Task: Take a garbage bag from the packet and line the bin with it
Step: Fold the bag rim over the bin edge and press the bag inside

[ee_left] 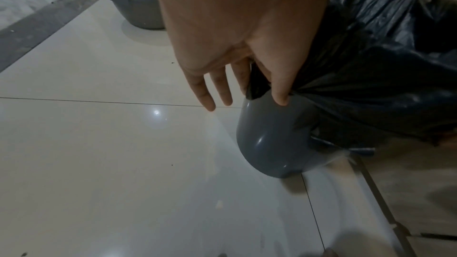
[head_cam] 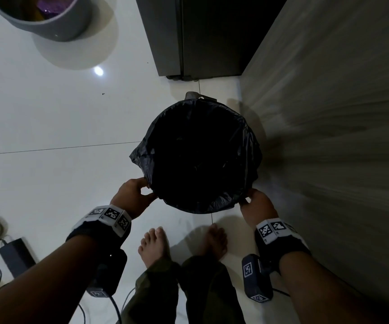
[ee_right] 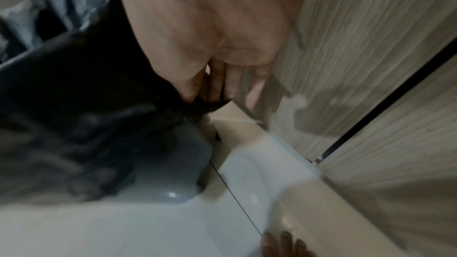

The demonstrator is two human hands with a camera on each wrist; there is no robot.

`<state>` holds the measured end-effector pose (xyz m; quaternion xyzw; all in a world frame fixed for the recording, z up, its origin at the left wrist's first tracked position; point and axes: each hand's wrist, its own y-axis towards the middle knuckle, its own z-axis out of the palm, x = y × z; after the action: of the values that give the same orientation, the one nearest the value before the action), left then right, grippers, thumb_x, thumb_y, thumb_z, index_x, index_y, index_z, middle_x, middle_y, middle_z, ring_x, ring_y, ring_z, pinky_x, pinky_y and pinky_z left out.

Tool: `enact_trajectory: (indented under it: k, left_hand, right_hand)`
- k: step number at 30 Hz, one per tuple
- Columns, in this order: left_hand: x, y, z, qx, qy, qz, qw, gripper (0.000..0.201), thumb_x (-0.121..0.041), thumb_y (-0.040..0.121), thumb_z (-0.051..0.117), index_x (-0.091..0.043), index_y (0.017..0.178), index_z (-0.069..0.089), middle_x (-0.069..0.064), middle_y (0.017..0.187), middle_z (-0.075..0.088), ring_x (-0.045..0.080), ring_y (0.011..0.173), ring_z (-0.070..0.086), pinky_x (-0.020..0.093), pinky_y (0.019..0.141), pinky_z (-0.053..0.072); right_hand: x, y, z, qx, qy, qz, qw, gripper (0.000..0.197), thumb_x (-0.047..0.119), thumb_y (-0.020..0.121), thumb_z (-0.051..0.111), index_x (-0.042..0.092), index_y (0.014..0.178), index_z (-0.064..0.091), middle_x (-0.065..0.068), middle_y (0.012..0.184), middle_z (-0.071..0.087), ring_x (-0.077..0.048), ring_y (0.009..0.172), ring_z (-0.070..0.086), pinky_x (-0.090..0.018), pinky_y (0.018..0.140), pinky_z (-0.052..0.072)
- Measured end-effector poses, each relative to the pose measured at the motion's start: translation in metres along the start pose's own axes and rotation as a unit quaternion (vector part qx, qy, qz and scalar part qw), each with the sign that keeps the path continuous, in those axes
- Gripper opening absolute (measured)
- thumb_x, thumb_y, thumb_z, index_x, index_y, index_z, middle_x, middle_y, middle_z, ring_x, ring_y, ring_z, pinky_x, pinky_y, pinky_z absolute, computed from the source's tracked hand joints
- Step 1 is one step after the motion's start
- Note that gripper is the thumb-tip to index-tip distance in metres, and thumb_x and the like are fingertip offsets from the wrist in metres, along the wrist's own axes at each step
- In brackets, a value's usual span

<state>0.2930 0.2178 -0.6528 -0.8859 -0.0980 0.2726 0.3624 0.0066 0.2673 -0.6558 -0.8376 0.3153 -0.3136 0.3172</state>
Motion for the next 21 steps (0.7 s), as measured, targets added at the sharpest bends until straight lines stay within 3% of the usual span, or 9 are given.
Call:
enact_trajectory:
  k: [3,5,7,10,12,14,17,19,21]
  left_hand:
    - [-0.007,-0.003,-0.015,0.029,-0.037,-0.011,0.999,0.021,-0.018,0.087,0.059,-0.011,0.104,0.069,0.003,0.110,0.066,0.020,0.102,0.058,0.032,0.091,0.043]
    - [-0.011,-0.013,-0.030,-0.008,-0.075,-0.042,0.996,0.018,-0.016,0.086,0.055,-0.016,0.091,0.073,0.004,0.107,0.066,0.023,0.096,0.060,0.032,0.087,0.044]
    - [-0.017,-0.024,-0.045,-0.115,-0.075,-0.045,0.990,0.019,-0.018,0.084,0.055,-0.017,0.083,0.073,0.007,0.097,0.065,0.026,0.084,0.059,0.031,0.075,0.042]
    - [-0.045,-0.036,-0.055,-0.273,0.033,0.105,0.956,0.015,-0.019,0.081,0.057,-0.013,0.084,0.070,0.010,0.090,0.060,0.030,0.087,0.056,0.036,0.065,0.045]
    - [-0.067,-0.034,-0.048,-0.236,0.105,0.241,0.935,0.016,-0.017,0.077,0.057,-0.011,0.087,0.068,0.013,0.090,0.060,0.033,0.086,0.055,0.039,0.068,0.047]
    - [-0.078,-0.026,-0.033,-0.155,0.218,0.309,0.913,0.026,-0.024,0.077,0.052,-0.012,0.093,0.069,0.015,0.101,0.063,0.036,0.101,0.059,0.044,0.084,0.049]
    - [-0.080,-0.013,-0.023,-0.038,0.400,0.223,0.888,0.049,-0.038,0.079,0.036,-0.015,0.106,0.070,0.014,0.120,0.064,0.037,0.128,0.047,0.053,0.111,0.031]
    - [-0.076,-0.010,-0.023,-0.005,0.456,0.170,0.874,0.058,-0.040,0.085,0.032,-0.017,0.135,0.050,0.009,0.139,0.052,0.035,0.141,0.027,0.054,0.117,0.010]
    - [-0.077,-0.008,-0.024,0.010,0.487,0.167,0.857,0.064,-0.043,0.088,0.034,-0.018,0.146,0.029,0.006,0.150,0.041,0.033,0.146,0.014,0.054,0.117,-0.002]
  right_hand:
    - [0.006,0.001,-0.015,-0.023,0.048,-0.008,0.999,0.020,0.013,0.093,0.046,0.008,0.101,0.063,-0.019,0.109,0.065,-0.037,0.104,0.059,-0.037,0.081,0.043]
    - [0.015,-0.008,-0.032,-0.075,0.103,-0.014,0.992,0.024,0.022,0.096,0.044,0.014,0.107,0.063,-0.014,0.112,0.064,-0.033,0.105,0.058,-0.031,0.078,0.039]
    - [0.027,-0.019,-0.047,-0.148,0.115,-0.062,0.980,0.023,0.029,0.095,0.046,0.020,0.110,0.061,-0.008,0.116,0.062,-0.026,0.105,0.057,-0.030,0.080,0.038]
    - [0.055,-0.028,-0.061,-0.197,0.008,-0.211,0.957,0.018,0.024,0.093,0.049,0.021,0.107,0.060,-0.002,0.117,0.057,-0.019,0.102,0.056,-0.029,0.078,0.040]
    - [0.077,-0.022,-0.059,-0.151,-0.051,-0.296,0.942,0.017,0.020,0.092,0.049,0.021,0.104,0.062,-0.001,0.114,0.059,-0.018,0.100,0.057,-0.030,0.078,0.045]
    - [0.098,-0.010,-0.052,-0.062,-0.108,-0.320,0.939,0.021,0.022,0.091,0.049,0.022,0.106,0.062,-0.001,0.116,0.059,-0.023,0.101,0.059,-0.035,0.083,0.049]
    - [0.117,0.012,-0.047,0.055,-0.207,-0.254,0.943,0.034,0.029,0.091,0.050,0.020,0.122,0.058,-0.005,0.129,0.056,-0.029,0.111,0.057,-0.039,0.090,0.049]
    - [0.124,0.024,-0.048,0.054,-0.234,-0.209,0.948,0.040,0.030,0.088,0.051,0.013,0.124,0.056,-0.013,0.129,0.056,-0.036,0.114,0.056,-0.042,0.091,0.049]
    - [0.128,0.033,-0.051,0.037,-0.215,-0.189,0.957,0.040,0.029,0.086,0.052,0.007,0.119,0.057,-0.019,0.122,0.057,-0.040,0.110,0.056,-0.041,0.086,0.048]
